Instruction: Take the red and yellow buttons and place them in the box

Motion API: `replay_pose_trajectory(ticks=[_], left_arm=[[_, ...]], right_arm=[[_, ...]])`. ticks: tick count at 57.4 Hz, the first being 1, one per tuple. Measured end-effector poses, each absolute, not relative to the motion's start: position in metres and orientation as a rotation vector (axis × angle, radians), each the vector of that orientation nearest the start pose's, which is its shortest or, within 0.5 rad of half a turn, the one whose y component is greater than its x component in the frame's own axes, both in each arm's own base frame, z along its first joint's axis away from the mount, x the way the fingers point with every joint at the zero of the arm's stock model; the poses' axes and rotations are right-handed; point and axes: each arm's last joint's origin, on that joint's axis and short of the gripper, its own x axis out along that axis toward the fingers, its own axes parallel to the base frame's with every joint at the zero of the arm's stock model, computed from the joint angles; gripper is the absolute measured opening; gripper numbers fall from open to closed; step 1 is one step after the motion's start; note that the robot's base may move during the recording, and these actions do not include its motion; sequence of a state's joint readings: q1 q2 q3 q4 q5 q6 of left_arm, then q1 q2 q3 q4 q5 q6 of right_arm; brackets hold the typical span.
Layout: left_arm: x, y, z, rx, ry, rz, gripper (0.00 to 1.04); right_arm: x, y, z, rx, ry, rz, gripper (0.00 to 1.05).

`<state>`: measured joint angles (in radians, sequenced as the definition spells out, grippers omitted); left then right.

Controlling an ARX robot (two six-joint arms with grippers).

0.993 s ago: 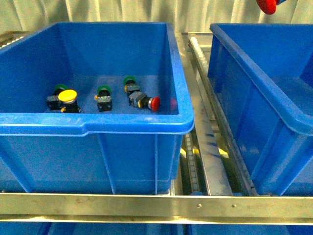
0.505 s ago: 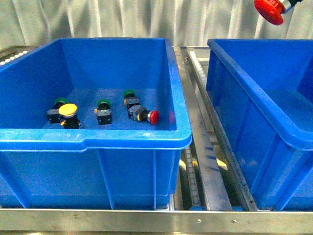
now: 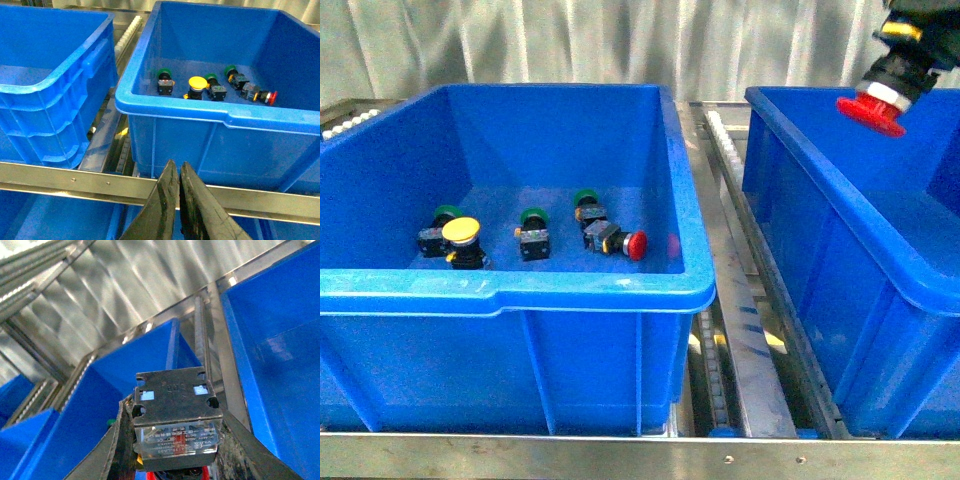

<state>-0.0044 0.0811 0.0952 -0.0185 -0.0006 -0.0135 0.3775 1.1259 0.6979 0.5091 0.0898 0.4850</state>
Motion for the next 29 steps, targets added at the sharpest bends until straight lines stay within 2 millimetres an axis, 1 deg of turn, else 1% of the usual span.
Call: replay_pose_trajectory(ticks=[9, 14, 26, 29], left_arm=[[0.098, 0.0, 0.183, -0.011, 0.005, -0.004, 0.03], [0.098, 0.0, 0.181, -0.011, 0.003, -0.004, 0.03], [0.098, 0.0, 0.177, -0.011, 0.005, -0.004, 0.03], [0.097, 0.0, 0.172, -0.011, -0.002, -0.004, 0.03]], right_arm=[[0.249, 0.074, 0.299, 0.282, 0.066, 0.309, 0.33], [0.254, 0.063, 0.302, 0.197, 0.053, 0.288, 0.33], [0.26, 0.035, 0.31, 0.149, 0.014, 0.196, 0.33], [0.26, 0.029, 0.31, 0.149, 0.01, 0.175, 0.33]])
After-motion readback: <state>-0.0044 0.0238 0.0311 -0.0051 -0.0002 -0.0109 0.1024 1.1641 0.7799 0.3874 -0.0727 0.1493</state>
